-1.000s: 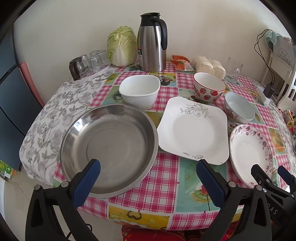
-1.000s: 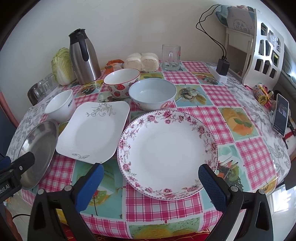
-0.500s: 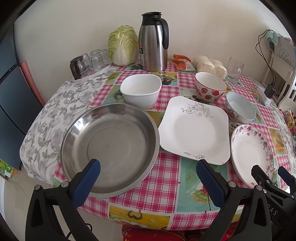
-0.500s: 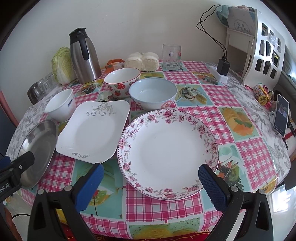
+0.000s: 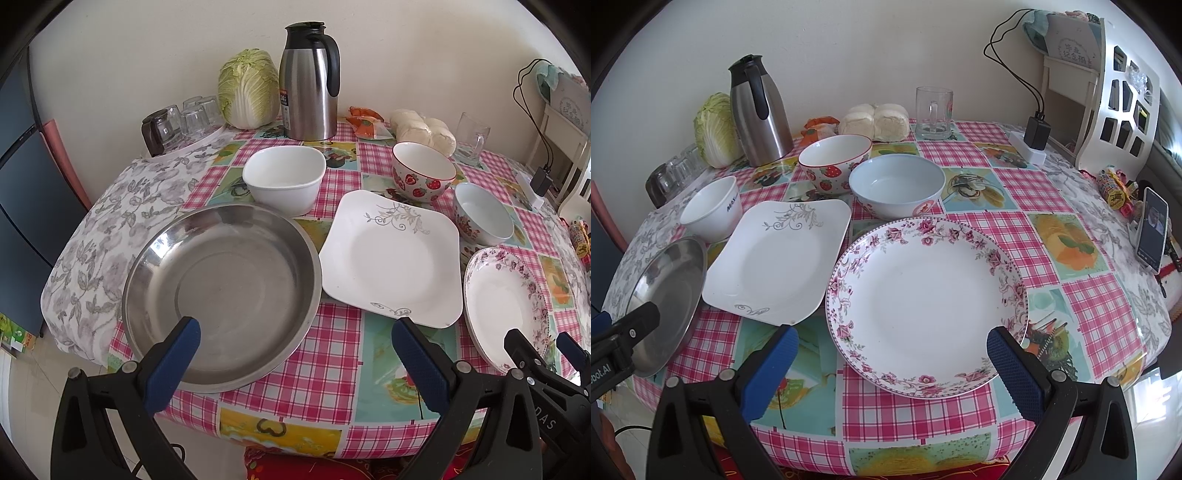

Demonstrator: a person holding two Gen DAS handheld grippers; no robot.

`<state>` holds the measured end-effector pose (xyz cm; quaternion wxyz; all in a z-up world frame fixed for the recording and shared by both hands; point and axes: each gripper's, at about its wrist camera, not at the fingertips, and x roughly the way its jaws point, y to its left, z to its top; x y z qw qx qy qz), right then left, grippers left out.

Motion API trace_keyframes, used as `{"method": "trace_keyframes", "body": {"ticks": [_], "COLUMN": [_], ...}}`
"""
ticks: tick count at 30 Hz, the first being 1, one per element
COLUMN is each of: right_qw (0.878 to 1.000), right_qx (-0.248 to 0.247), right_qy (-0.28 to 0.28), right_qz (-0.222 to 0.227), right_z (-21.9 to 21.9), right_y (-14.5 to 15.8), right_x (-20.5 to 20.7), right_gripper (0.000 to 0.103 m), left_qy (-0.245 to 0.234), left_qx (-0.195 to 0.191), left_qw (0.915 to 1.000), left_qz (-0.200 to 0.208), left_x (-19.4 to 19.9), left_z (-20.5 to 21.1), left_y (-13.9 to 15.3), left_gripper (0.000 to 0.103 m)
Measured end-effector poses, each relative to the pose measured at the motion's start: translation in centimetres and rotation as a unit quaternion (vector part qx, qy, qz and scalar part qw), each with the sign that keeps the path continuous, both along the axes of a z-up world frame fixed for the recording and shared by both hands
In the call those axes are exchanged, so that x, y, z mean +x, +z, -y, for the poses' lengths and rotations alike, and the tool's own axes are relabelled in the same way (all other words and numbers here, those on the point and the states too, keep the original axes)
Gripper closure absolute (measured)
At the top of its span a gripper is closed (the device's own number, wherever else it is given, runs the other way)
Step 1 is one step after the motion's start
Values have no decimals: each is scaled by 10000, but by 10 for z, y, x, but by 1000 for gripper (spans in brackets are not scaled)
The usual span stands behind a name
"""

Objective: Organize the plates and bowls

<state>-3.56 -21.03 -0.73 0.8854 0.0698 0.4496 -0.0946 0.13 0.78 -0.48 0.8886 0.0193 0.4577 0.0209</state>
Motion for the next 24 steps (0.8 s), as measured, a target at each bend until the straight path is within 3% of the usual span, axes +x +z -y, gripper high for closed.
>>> {"method": "trace_keyframes", "body": {"ticks": [24], "right_qw": [9999], "right_qx": [-103], "right_qy": [92], "right_qz": [-53], "right_z": [-5], "right_y": [-3], "right_x": [3], "right_gripper": [0], "left_qy": [51], "left_qx": [-38], "left_qw": [10000], "left_qz": [-51], "left_x": [3], "left_z": [-1], "left_y": [-1], "left_gripper": [0]}}
